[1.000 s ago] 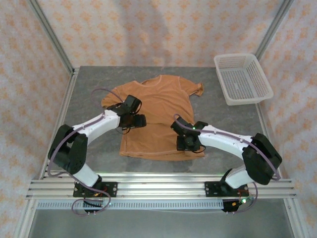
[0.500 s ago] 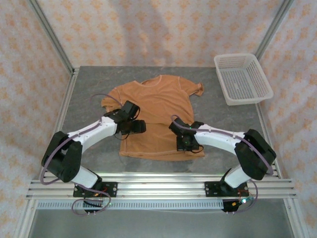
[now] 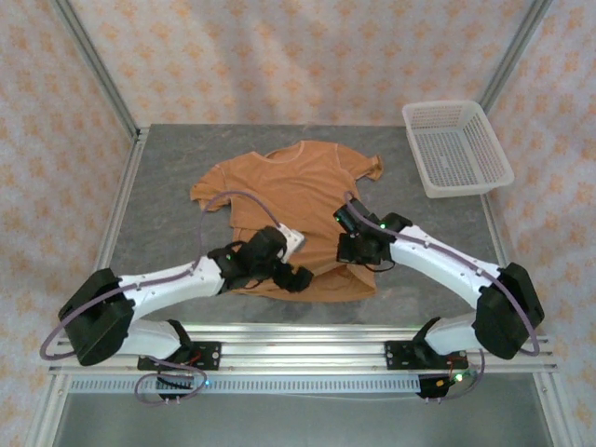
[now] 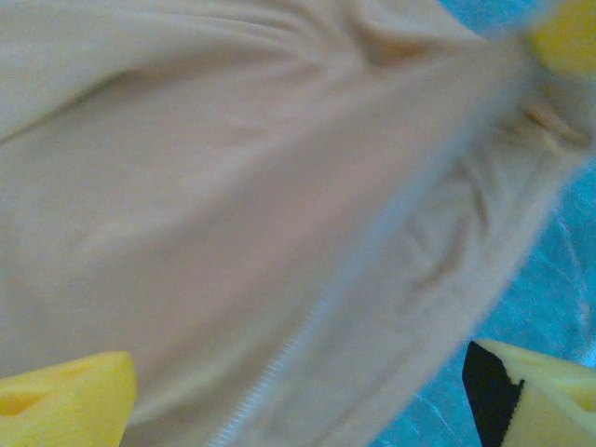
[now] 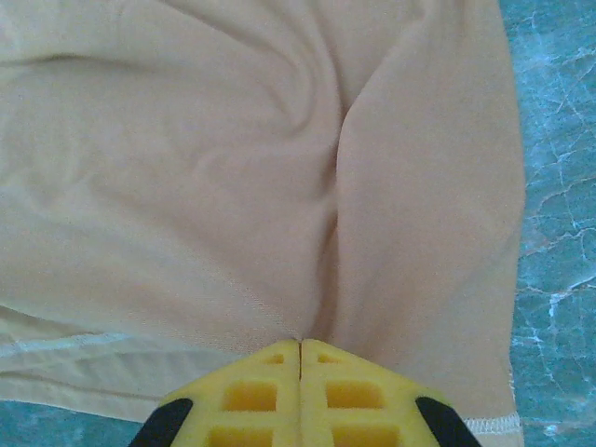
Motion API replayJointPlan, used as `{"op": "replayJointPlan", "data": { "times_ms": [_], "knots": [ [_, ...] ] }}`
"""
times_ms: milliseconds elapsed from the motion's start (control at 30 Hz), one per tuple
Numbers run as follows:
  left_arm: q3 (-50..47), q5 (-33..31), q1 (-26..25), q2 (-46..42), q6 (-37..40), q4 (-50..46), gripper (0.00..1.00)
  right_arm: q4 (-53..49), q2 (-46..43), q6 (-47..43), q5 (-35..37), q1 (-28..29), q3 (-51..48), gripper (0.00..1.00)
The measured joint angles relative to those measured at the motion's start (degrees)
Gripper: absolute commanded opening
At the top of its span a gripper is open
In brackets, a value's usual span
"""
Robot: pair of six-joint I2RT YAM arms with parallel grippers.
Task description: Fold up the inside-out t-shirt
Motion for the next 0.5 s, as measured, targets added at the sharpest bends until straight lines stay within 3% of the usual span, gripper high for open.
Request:
{"op": "replayJointPlan", "data": {
  "times_ms": [133,267,500],
  "knots": [
    [-1.11,-2.58,-5.07,-0.11,5.55,4.46,0.99,1.81,-0.7,0.79,-3.13,-2.03,-0.11,0.0],
    [0.44,-8.92,-8.52,5.51,9.09,8.11,0.99,2.86,-0.83,1.27,-5.44,-2.62,-0.11,0.0],
    [4.85,-18.25,-10.03,14.49,12.04,9.42,0.97,2.91,-3.13,1.92,-7.56,-3.17,-0.11,0.0]
  ]
}}
